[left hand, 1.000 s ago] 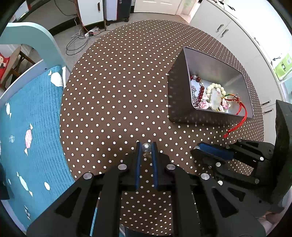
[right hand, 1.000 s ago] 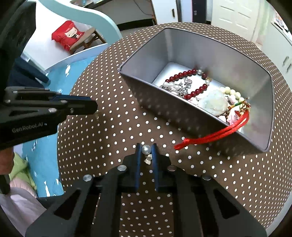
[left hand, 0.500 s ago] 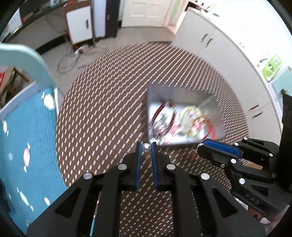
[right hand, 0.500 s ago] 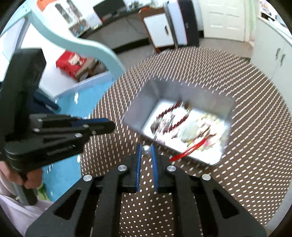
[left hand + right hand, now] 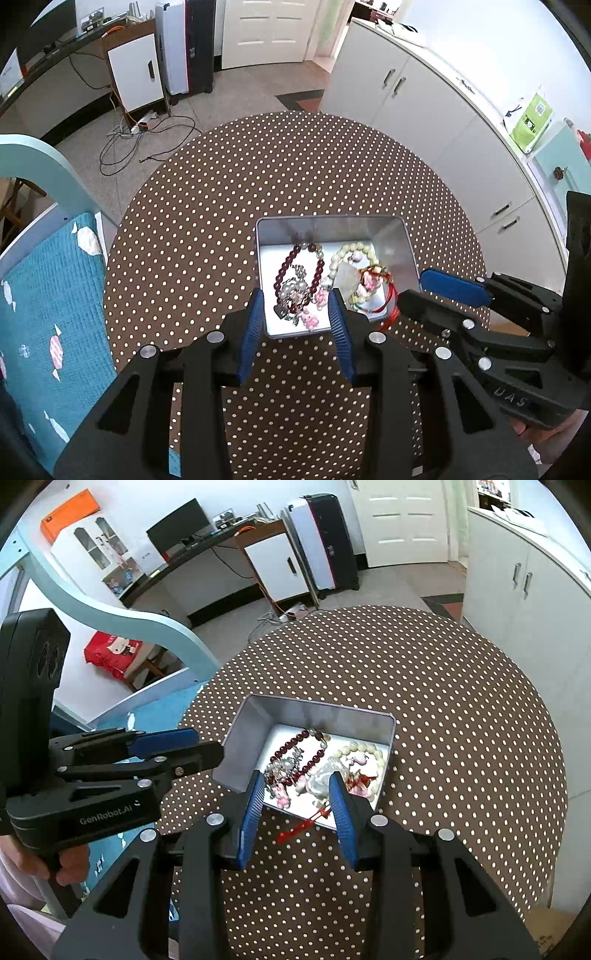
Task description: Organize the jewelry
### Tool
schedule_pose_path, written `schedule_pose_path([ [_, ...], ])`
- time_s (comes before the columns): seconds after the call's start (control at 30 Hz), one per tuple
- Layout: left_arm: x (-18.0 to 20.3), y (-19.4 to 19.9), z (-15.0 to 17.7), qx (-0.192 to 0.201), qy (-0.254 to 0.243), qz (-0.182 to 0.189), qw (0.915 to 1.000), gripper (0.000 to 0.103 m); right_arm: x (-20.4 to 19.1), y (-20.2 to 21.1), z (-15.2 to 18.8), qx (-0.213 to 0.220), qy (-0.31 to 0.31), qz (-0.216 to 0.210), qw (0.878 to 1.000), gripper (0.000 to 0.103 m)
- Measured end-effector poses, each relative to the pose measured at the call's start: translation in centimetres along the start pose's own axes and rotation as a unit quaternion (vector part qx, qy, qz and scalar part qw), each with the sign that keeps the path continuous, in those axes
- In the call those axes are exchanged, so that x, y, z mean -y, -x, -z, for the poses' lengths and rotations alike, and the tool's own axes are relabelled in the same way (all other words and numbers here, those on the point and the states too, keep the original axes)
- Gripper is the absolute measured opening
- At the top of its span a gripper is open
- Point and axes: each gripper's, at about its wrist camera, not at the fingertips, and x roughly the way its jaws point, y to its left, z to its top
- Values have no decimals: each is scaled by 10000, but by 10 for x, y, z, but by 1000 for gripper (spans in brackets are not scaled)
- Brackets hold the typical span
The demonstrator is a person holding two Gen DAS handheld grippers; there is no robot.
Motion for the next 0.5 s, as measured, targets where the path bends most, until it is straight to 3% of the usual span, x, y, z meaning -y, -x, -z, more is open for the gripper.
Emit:
schedule_pose_path([
  [0.13, -3, 2, 6, -78, -94, 9, 9999, 36, 0, 7, 4, 26, -168, 157, 9997, 36],
  [0.3, -1, 9, 13, -71, -182, -31, 9998, 40, 3, 24, 8, 206, -385, 398, 9983, 47],
  [0.43, 4, 26, 19, 99, -124, -182, 9997, 40, 4, 45, 9, 403, -422, 500, 9970, 63],
  [0.5, 12, 38, 23, 270, -158, -287, 9991, 49, 2, 61, 10, 508, -396, 425, 9970, 73],
])
